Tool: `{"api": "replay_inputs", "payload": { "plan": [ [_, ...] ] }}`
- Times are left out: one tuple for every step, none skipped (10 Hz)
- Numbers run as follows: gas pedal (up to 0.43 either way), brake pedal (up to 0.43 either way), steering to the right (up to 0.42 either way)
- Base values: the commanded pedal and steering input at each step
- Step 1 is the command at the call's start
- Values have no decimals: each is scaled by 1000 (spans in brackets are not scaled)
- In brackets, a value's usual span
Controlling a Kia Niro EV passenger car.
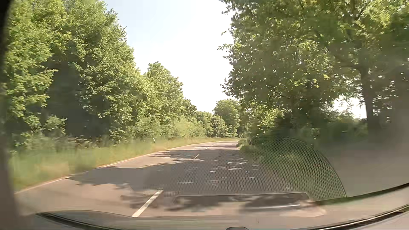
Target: Follow the waypoints while adhering to traffic rules and regulations
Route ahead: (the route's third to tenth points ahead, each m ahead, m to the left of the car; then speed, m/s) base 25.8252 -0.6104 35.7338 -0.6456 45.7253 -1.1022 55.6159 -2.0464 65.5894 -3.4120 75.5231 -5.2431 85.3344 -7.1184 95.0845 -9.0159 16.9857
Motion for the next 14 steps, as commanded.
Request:
{"api": "replay_inputs", "payload": {
  "plan": [
    [138,0,2],
    [138,0,2],
    [138,0,2],
    [138,0,2],
    [130,0,2],
    [130,0,2],
    [130,0,2],
    [130,0,3],
    [130,0,4],
    [130,0,7],
    [138,0,9],
    [138,0,9],
    [138,0,10],
    [138,0,10]
  ]
}}
